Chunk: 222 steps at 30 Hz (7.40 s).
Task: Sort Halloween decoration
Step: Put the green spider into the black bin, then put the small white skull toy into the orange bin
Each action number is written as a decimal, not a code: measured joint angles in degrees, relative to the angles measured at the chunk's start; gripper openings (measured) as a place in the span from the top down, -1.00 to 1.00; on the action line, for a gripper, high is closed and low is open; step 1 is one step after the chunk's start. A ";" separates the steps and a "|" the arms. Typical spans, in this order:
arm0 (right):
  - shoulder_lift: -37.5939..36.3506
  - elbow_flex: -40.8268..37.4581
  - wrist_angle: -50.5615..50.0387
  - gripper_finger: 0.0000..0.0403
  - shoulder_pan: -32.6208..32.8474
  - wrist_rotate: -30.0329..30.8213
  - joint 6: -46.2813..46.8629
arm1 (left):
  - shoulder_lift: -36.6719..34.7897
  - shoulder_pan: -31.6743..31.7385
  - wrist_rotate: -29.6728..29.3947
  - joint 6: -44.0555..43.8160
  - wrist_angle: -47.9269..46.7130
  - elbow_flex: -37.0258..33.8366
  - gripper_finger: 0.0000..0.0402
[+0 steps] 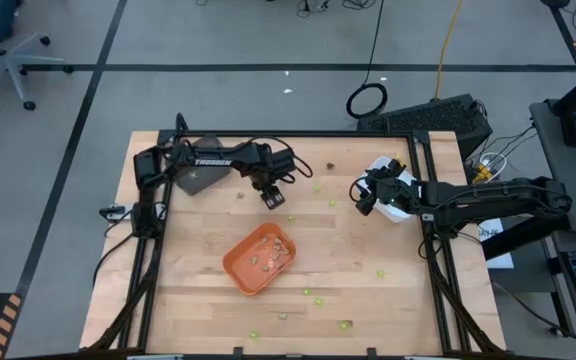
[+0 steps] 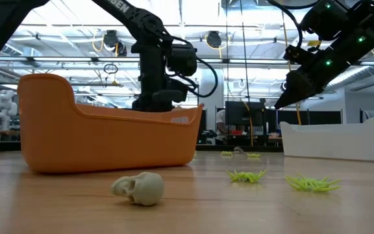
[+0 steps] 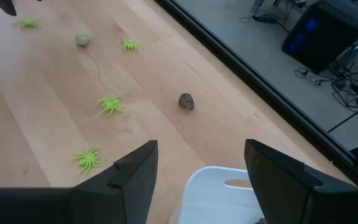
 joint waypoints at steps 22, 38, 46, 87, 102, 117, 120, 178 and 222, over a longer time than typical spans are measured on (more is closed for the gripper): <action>0.00 0.00 -1.24 -0.11 0.00 -0.08 1.53 | -0.04 -0.51 -0.96 10.27 6.91 -8.37 -0.01; 0.00 0.00 -1.26 -0.11 0.02 -0.04 1.97 | -1.68 -0.20 -3.32 15.37 9.14 -8.42 0.97; 0.00 -0.02 -1.74 -0.11 0.02 -0.60 1.99 | -10.38 -0.29 -3.10 14.97 7.68 -8.42 0.99; 0.22 -0.04 11.38 -0.11 6.79 -7.50 -6.62 | -42.34 -7.15 0.72 16.45 68.21 -36.93 1.00; 2.36 -0.04 14.31 -0.11 6.72 -7.37 -7.22 | -42.34 -10.27 9.56 52.75 69.47 -36.77 1.00; 2.78 -0.04 14.24 -0.11 6.75 -8.76 -7.08 | -42.32 -11.68 8.67 40.56 70.79 -36.77 1.00; 2.78 -0.04 14.26 -0.11 6.75 -8.98 -7.08 | -42.32 -11.68 8.66 28.36 70.62 -36.77 1.00; 15.14 0.02 20.83 -0.11 2.84 -15.08 -3.35 | -48.22 16.28 -25.31 -9.12 14.64 -42.71 0.49; 26.18 9.70 19.34 -0.11 1.88 -19.56 -7.37 | -36.83 -3.54 -12.51 5.40 39.56 -46.58 0.29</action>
